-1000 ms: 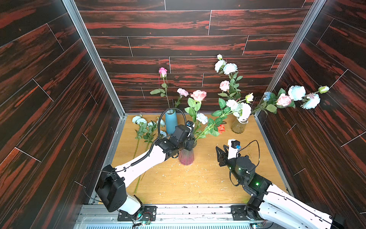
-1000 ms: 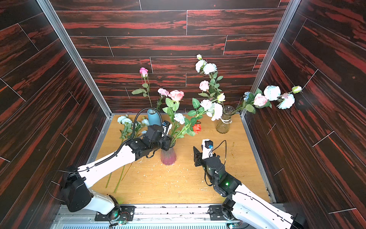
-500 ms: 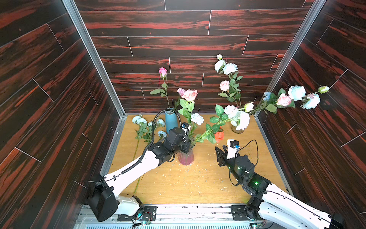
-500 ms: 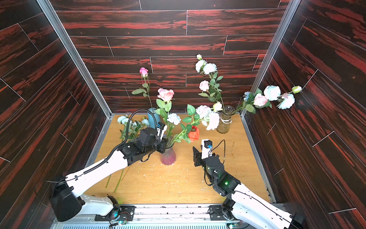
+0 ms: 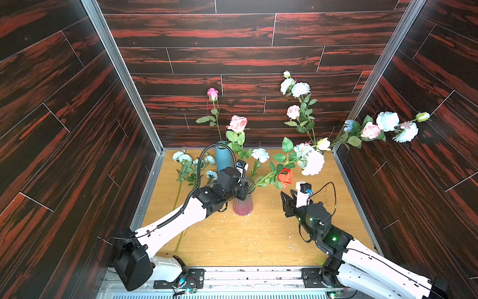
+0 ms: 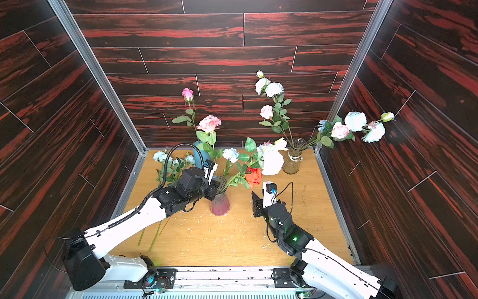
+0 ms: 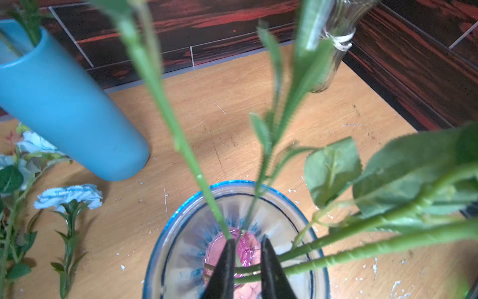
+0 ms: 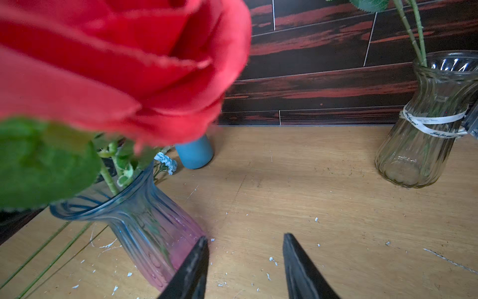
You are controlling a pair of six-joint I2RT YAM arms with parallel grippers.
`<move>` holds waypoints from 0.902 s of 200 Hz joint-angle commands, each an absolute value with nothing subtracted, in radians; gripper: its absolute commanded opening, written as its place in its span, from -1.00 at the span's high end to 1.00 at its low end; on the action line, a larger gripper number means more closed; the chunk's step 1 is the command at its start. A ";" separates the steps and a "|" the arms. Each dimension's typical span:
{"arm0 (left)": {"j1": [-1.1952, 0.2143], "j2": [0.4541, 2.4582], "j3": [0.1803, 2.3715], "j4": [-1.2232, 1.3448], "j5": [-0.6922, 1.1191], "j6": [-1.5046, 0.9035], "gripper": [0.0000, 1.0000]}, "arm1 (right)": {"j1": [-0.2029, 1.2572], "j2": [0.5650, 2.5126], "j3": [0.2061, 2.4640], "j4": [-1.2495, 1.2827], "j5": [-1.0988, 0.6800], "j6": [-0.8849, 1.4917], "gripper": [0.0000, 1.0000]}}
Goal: Pick out blue flowers from the vase
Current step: Pick up the flower from the vase.
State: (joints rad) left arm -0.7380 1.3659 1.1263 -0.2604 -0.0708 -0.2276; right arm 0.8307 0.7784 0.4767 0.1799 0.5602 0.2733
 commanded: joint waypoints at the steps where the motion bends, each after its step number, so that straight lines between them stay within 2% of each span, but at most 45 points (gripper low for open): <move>1: -0.736 1.341 1.120 -0.258 -0.040 -0.206 0.60 | 0.828 0.782 0.486 0.184 0.555 0.280 0.03; 45: -0.736 1.408 1.165 -0.278 -0.059 -0.187 0.59 | 0.827 0.785 0.488 0.185 0.555 0.280 0.03; 110: -0.736 1.476 1.213 -0.292 -0.147 -0.172 0.33 | 0.827 0.791 0.489 0.184 0.549 0.282 0.03; 161: -0.736 1.515 1.233 -0.306 -0.170 -0.169 0.31 | 0.827 0.783 0.487 0.183 0.548 0.284 0.03; 180: -0.736 1.527 1.237 -0.301 -0.163 -0.172 0.40 | 0.827 0.784 0.486 0.184 0.547 0.283 0.02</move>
